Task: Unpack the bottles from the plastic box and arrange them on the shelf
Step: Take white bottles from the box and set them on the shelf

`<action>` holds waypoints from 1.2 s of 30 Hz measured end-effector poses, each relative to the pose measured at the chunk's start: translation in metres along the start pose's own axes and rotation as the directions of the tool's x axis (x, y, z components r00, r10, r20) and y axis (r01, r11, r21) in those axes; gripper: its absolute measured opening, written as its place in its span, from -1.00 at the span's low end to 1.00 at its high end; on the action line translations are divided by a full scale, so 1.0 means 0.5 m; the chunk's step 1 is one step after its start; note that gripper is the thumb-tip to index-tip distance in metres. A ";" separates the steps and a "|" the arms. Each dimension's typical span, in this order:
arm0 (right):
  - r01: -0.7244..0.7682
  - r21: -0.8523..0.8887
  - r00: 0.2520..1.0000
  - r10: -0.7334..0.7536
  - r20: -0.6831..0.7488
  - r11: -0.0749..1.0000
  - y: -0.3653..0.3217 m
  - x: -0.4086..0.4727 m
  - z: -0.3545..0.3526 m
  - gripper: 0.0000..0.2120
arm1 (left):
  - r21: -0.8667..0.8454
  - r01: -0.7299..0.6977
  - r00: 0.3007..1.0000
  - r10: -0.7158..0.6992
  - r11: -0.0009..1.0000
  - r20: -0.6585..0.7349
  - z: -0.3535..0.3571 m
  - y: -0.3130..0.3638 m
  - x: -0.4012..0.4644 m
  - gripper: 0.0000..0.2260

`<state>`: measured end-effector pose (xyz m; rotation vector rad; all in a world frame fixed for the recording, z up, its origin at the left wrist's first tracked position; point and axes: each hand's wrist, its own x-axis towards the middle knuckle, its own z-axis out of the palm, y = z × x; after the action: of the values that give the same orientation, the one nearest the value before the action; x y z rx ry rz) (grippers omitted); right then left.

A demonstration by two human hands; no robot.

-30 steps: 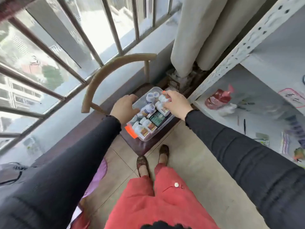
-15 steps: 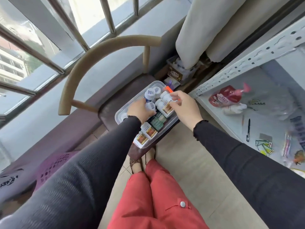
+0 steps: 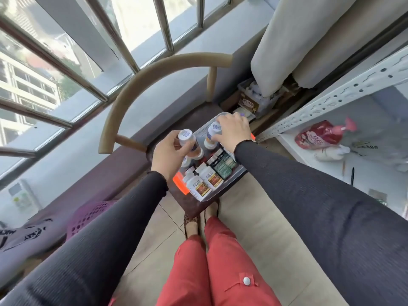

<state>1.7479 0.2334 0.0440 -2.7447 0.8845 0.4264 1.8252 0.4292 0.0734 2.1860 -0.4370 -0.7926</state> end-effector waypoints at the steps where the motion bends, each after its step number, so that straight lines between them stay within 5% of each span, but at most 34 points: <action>1: -0.008 -0.040 1.000 0.008 0.005 0.999 -0.006 0.010 0.010 -0.54 | -0.027 0.004 1.000 -0.003 1.000 0.008 -0.007 -0.005 -0.002 -0.70; 6: -0.048 0.001 0.999 0.048 0.006 0.999 -0.007 0.013 0.002 -0.62 | -0.138 0.018 0.997 -0.008 0.990 0.073 -0.039 0.012 -0.015 -0.74; 9: -0.078 0.357 0.997 0.074 0.024 0.931 0.021 -0.043 -0.057 -0.65 | -0.237 0.032 0.995 -0.010 0.971 0.095 -0.059 0.062 -0.028 -0.75; 11: -0.101 0.624 0.993 0.115 0.018 0.775 0.050 -0.105 -0.113 -0.68 | -0.313 0.038 0.992 0.002 0.949 0.127 -0.065 0.119 -0.044 -0.69; 15: -0.046 0.882 0.973 0.220 -0.066 0.469 0.126 -0.262 -0.235 -0.69 | -0.399 -0.039 0.955 0.151 0.916 0.253 -0.041 0.289 -0.102 -0.69; 19: 0.014 0.989 0.919 0.387 -0.072 0.150 0.231 -0.421 -0.343 -0.63 | -0.439 -0.154 0.865 0.336 0.885 0.372 0.037 0.480 -0.175 -0.82; 22: 0.130 0.991 0.857 0.504 -0.105 -0.015 0.338 -0.531 -0.411 -0.70 | -0.448 -0.244 0.776 0.450 0.860 0.442 0.130 0.621 -0.233 -0.70; 30: 0.374 0.927 0.670 0.698 -0.253 -0.022 0.676 -0.780 -0.532 -0.66 | -0.538 -0.337 0.516 0.630 0.773 0.581 0.454 0.955 -0.422 -0.81; 36: 0.292 0.954 0.712 0.681 -0.171 -0.066 0.948 -0.869 -0.576 -0.62 | -0.528 -0.331 0.475 0.621 0.782 0.623 0.694 1.151 -0.489 -0.81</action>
<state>1.1862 0.0024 0.4016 -1.0951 1.0969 -0.9937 1.3796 -0.0068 0.4235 1.1595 -1.2073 -1.3389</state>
